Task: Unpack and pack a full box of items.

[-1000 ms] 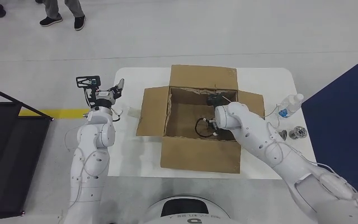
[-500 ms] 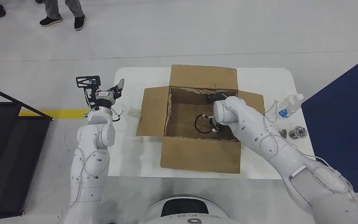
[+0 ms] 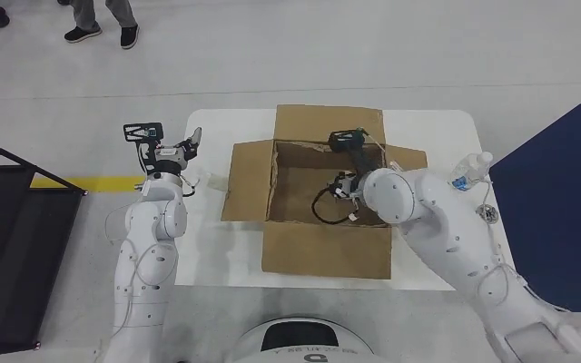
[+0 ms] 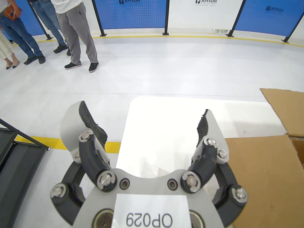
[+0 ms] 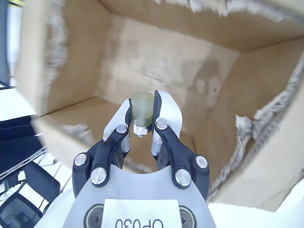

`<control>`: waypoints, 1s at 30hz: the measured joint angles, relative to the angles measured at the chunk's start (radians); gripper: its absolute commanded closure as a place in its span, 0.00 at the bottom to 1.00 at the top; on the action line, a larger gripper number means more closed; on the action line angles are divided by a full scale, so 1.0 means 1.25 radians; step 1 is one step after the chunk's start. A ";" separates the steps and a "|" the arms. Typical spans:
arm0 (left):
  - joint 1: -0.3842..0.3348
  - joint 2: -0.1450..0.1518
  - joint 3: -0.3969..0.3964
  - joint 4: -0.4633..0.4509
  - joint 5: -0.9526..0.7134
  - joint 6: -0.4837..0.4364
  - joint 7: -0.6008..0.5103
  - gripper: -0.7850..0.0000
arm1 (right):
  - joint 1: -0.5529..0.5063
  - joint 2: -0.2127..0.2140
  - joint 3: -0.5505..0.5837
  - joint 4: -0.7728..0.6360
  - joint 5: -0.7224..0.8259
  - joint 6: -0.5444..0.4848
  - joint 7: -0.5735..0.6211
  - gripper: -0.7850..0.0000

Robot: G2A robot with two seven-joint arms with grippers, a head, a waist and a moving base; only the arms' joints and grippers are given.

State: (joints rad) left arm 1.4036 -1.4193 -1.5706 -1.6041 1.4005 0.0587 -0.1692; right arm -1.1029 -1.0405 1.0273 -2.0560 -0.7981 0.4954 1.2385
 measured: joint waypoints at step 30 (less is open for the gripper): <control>0.000 0.000 0.000 0.000 0.000 0.000 0.000 0.00 | -0.674 0.015 0.935 0.197 0.501 -0.315 -0.093 1.00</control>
State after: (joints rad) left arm 1.4036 -1.4193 -1.5706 -1.6041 1.4005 0.0587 -0.1692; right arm -1.9454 -1.0218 2.1960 -1.8100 -0.1717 0.1012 1.1217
